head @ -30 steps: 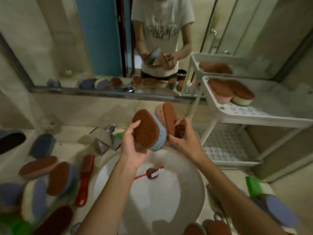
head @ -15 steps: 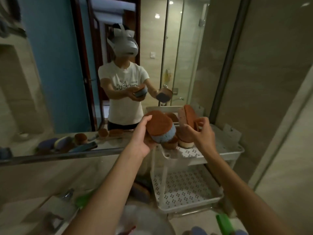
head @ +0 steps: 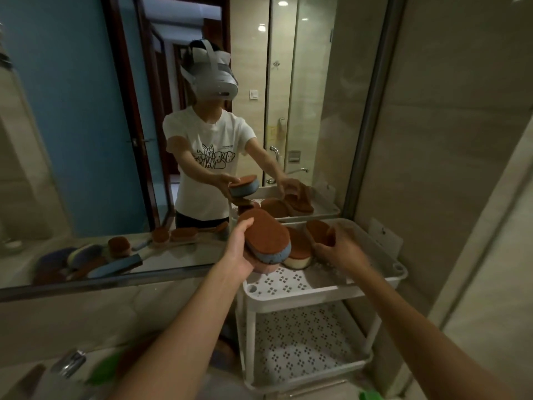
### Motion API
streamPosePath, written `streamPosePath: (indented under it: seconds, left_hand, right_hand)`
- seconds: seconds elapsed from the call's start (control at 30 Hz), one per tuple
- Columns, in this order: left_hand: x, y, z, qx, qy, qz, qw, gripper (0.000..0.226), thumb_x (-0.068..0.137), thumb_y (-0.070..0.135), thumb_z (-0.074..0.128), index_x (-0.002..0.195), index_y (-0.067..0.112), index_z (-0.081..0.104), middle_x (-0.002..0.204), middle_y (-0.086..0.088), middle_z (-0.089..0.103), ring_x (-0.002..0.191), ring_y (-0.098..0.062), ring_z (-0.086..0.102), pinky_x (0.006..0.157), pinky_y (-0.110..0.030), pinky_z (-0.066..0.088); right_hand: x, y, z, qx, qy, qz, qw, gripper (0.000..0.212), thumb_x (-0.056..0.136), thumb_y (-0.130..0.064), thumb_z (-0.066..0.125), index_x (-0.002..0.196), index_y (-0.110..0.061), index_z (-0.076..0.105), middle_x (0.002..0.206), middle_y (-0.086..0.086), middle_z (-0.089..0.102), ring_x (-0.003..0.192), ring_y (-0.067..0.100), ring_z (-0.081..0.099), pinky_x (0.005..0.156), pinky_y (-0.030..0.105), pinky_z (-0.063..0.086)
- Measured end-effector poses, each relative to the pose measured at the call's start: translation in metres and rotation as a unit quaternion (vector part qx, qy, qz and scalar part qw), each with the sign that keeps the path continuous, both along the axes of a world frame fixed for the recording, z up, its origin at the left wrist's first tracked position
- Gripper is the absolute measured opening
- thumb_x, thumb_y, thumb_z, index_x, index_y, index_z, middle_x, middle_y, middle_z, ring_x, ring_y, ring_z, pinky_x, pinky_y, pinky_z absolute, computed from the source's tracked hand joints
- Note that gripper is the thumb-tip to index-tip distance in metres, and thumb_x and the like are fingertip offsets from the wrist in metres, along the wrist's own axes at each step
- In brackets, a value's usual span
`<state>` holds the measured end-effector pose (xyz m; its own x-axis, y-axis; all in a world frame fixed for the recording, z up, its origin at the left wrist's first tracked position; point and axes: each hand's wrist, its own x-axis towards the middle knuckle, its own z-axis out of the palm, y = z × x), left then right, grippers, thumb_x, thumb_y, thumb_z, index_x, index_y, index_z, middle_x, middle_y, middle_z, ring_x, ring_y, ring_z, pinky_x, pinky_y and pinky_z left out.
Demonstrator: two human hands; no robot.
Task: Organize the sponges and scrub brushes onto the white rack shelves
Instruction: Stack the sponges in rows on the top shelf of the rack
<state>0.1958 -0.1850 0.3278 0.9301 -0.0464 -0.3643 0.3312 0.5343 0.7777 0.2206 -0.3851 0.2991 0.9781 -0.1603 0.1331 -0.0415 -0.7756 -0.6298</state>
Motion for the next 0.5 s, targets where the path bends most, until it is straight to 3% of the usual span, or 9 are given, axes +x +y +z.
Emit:
streamPosePath:
  seconds: [0.1, 0.2, 0.3, 0.37, 0.43, 0.5]
  left_hand:
    - [0.0023, 0.0027, -0.0016, -0.012, -0.003, 0.01, 1.0, 0.036, 0.091, 0.033, 0.05, 0.124, 0.017, 0.049, 0.097, -0.011, 0.06, 0.088, -0.025, 0.056, 0.073, -0.041, 0.042]
    - [0.0013, 0.0042, -0.0026, -0.02, -0.008, 0.009, 1.0, 0.039, 0.092, 0.032, 0.05, 0.128, 0.017, 0.048, 0.099, -0.011, 0.06, 0.089, -0.024, 0.056, 0.076, -0.039, 0.044]
    - [-0.0013, 0.0021, -0.0012, -0.017, -0.01, 0.001, 1.0, 0.032, 0.093, 0.032, 0.048, 0.121, 0.018, 0.048, 0.096, -0.011, 0.059, 0.086, -0.025, 0.055, 0.066, -0.039, 0.043]
    - [-0.0025, -0.0001, 0.0005, -0.011, -0.01, 0.0, 1.0, 0.028, 0.094, 0.031, 0.046, 0.119, 0.018, 0.047, 0.095, -0.01, 0.059, 0.084, -0.025, 0.055, 0.07, -0.043, 0.042]
    - [-0.0034, -0.0019, 0.0018, -0.008, -0.01, 0.003, 1.0, 0.032, 0.095, 0.03, 0.046, 0.124, 0.017, 0.046, 0.102, -0.01, 0.059, 0.093, -0.028, 0.056, 0.08, -0.047, 0.039]
    - [-0.0045, -0.0033, 0.0029, -0.003, -0.004, 0.008, 1.0, 0.039, 0.095, 0.028, 0.046, 0.131, 0.016, 0.045, 0.118, -0.013, 0.057, 0.113, -0.031, 0.053, 0.086, -0.047, 0.036]
  right_hand:
    - [0.0027, -0.0001, -0.0018, -0.037, 0.014, 0.034, 0.999, 0.047, 0.088, -0.034, 0.06, 0.129, -0.019, 0.043, 0.124, 0.007, 0.055, 0.108, 0.022, 0.055, 0.086, 0.031, 0.045]
    - [0.0047, -0.0022, -0.003, -0.084, 0.016, 0.067, 0.994, 0.046, 0.089, -0.039, 0.056, 0.13, -0.024, 0.044, 0.129, 0.009, 0.052, 0.11, 0.025, 0.054, 0.091, 0.033, 0.045]
    - [0.0056, -0.0051, -0.0027, -0.109, 0.014, 0.095, 0.989, 0.036, 0.087, -0.039, 0.054, 0.121, -0.028, 0.051, 0.121, 0.008, 0.058, 0.105, 0.025, 0.055, 0.09, 0.037, 0.047]
    - [0.0055, -0.0053, -0.0017, -0.12, 0.011, 0.101, 0.988, 0.033, 0.086, -0.037, 0.054, 0.117, -0.029, 0.054, 0.116, 0.008, 0.059, 0.1, 0.024, 0.055, 0.087, 0.037, 0.048]
    - [0.0073, -0.0054, -0.0016, -0.126, 0.009, 0.105, 0.986, 0.035, 0.082, -0.038, 0.052, 0.116, -0.033, 0.053, 0.115, 0.009, 0.059, 0.1, 0.026, 0.056, 0.087, 0.038, 0.048]
    - [0.0096, -0.006, -0.002, -0.135, 0.025, 0.107, 0.985, 0.038, 0.08, -0.041, 0.047, 0.118, -0.036, 0.049, 0.12, 0.01, 0.056, 0.105, 0.03, 0.053, 0.09, 0.041, 0.047]
